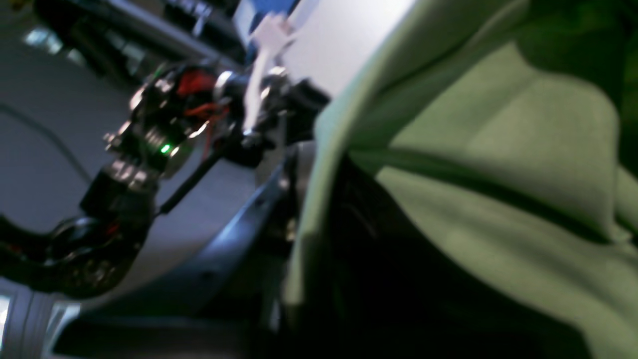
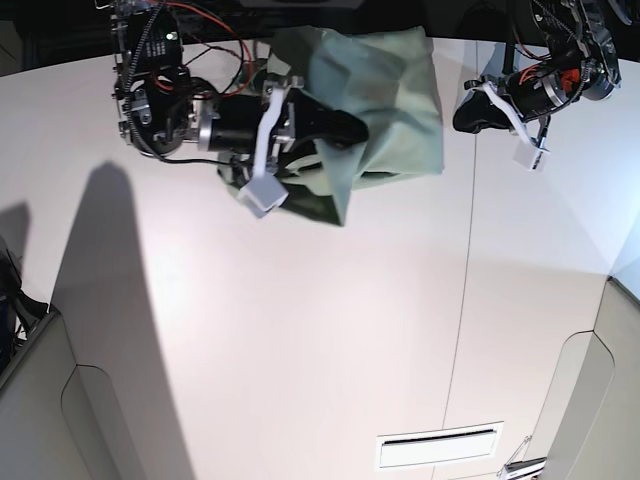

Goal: Fold the T-shirt properly
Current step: 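Grasp the bundle with the right gripper and fold it toward the left gripper, then press and flatten the folded bundle with both grippers, then release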

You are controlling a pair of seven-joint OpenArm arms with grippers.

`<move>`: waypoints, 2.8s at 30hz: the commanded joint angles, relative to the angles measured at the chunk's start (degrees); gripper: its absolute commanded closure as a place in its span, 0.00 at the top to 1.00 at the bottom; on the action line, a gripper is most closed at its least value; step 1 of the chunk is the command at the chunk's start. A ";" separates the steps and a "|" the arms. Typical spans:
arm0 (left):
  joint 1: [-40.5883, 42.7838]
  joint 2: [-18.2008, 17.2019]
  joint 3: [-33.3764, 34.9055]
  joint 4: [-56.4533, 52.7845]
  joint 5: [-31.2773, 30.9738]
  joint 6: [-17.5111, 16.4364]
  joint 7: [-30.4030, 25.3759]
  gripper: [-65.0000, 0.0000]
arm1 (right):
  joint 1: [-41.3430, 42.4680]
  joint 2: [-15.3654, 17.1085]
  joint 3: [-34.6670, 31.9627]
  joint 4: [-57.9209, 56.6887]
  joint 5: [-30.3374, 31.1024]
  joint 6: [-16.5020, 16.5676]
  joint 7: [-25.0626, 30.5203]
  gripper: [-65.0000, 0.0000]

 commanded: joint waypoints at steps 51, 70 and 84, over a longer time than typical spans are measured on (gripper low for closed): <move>-0.28 -0.83 -13.88 1.99 -15.61 -0.54 -0.55 0.00 | 2.51 -7.39 -20.31 -9.66 -16.94 -0.79 12.33 0.47; -0.24 -5.01 -14.03 1.99 -22.86 -0.54 2.40 0.20 | 6.86 -5.29 -21.97 9.35 -14.84 -0.92 -7.61 0.55; 0.72 -5.38 -14.03 4.46 -38.72 -0.54 12.78 0.25 | -1.86 10.16 -10.16 13.77 -35.06 -6.86 -4.37 0.55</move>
